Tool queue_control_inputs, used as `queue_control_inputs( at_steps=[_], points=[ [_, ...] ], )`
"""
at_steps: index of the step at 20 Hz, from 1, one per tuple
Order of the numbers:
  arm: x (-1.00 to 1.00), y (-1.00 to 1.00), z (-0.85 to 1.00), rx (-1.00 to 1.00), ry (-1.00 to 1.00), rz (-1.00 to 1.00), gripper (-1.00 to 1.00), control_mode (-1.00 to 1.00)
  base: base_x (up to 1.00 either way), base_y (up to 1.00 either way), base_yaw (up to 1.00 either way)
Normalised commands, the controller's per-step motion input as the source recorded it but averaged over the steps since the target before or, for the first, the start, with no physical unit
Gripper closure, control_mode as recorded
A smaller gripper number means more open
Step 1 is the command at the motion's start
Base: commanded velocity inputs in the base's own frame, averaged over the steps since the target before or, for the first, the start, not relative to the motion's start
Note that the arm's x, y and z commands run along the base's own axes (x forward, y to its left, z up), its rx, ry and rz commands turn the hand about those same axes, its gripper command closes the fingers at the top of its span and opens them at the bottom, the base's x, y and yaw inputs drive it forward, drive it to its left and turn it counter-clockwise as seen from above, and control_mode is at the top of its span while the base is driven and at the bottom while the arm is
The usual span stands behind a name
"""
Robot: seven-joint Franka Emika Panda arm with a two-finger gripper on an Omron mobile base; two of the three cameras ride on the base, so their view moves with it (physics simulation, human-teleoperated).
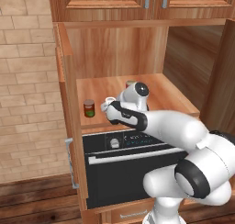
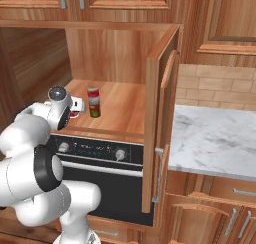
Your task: Stack two cans on top of the other two cans in the cabinet.
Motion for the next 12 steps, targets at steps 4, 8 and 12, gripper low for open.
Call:
queue_control_inputs(
  at_steps=[4, 8, 12],
  points=[
    [0.08, 0.00, 0.00, 0.00, 0.00, 0.00, -1.00, -1.00, 0.00, 0.00, 0.00],
    [0.07, 0.00, 0.00, 0.00, 0.00, 0.00, -1.00, -1.00, 0.00, 0.00, 0.00],
    [0.08, 0.00, 0.00, 0.00, 0.00, 0.00, -1.00, -1.00, 0.00, 0.00, 0.00]
  ],
)
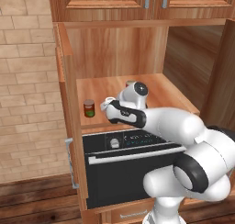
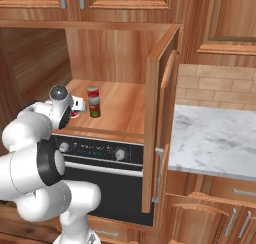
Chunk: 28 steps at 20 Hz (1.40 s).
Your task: Stack two cans on top of the other two cans in the cabinet.
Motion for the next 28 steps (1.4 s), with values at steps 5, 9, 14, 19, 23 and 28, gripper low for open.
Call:
queue_control_inputs(
  at_steps=[5, 9, 14, 19, 23, 28],
  points=[
    [0.07, 0.00, 0.00, 0.00, 0.00, 0.00, -1.00, -1.00, 0.00, 0.00, 0.00],
    [0.07, 0.00, 0.00, 0.00, 0.00, 0.00, -1.00, -1.00, 0.00, 0.00, 0.00],
    [0.06, 0.00, -0.02, 0.00, 0.00, 0.00, -1.00, -1.00, 0.00, 0.00, 0.00],
    [0.07, 0.00, -0.03, 0.00, 0.00, 0.00, -1.00, -1.00, 0.00, 0.00, 0.00],
    [0.08, 0.00, -0.07, 0.00, 0.00, 0.00, -1.00, -1.00, 0.00, 0.00, 0.00],
    [0.08, 0.00, -0.09, -0.01, 0.00, 0.00, -1.00, -1.00, 0.00, 0.00, 0.00]
  ],
)
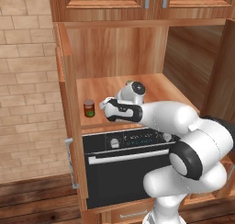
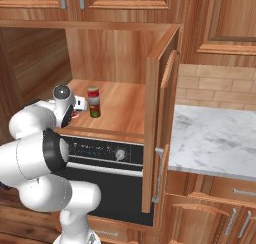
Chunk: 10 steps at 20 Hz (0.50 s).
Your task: Stack two cans on top of the other two cans in the cabinet.
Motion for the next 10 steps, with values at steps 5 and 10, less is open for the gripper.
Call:
queue_control_inputs(
  at_steps=[5, 10],
  points=[
    [0.07, 0.00, -0.11, -0.02, 0.00, 0.00, -1.00, -1.00, 0.00, 0.00, 0.00],
    [0.07, 0.00, -0.09, -0.01, 0.00, 0.00, -1.00, -1.00, 0.00, 0.00, 0.00]
  ],
)
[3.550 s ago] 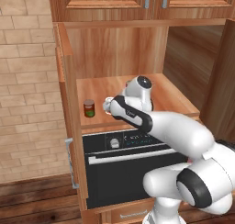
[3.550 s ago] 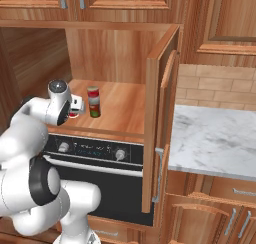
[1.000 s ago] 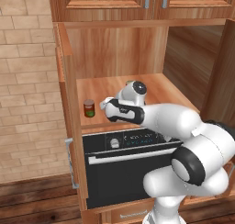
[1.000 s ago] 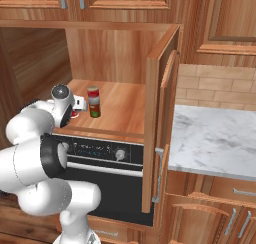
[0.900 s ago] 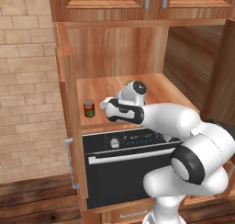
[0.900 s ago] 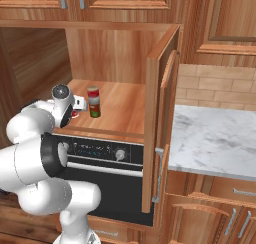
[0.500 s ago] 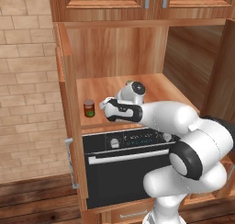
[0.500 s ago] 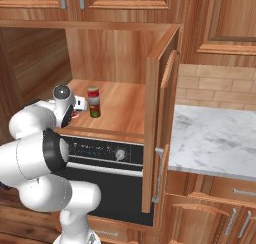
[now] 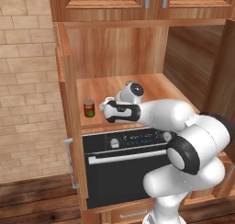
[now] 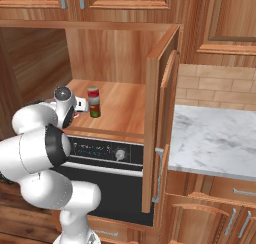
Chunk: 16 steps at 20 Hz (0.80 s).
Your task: Stack two cans on top of the other two cans in the cabinet.
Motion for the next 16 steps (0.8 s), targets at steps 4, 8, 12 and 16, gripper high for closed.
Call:
queue_control_inputs(
  at_steps=[4, 8, 12, 16],
  points=[
    [0.08, 0.00, -0.02, 0.00, 0.00, 0.00, -1.00, -1.00, 0.00, 0.00, 0.00],
    [0.06, 0.00, 0.00, 0.00, 0.00, 0.00, -1.00, -1.00, 0.00, 0.00, 0.00],
    [0.10, 0.00, 0.00, 0.00, 0.00, 0.00, -1.00, -1.00, 0.00, 0.00, 0.00],
    [0.10, 0.02, -0.03, 0.00, 0.00, 0.00, -1.00, -1.00, 0.00, 0.00, 0.00]
  ],
)
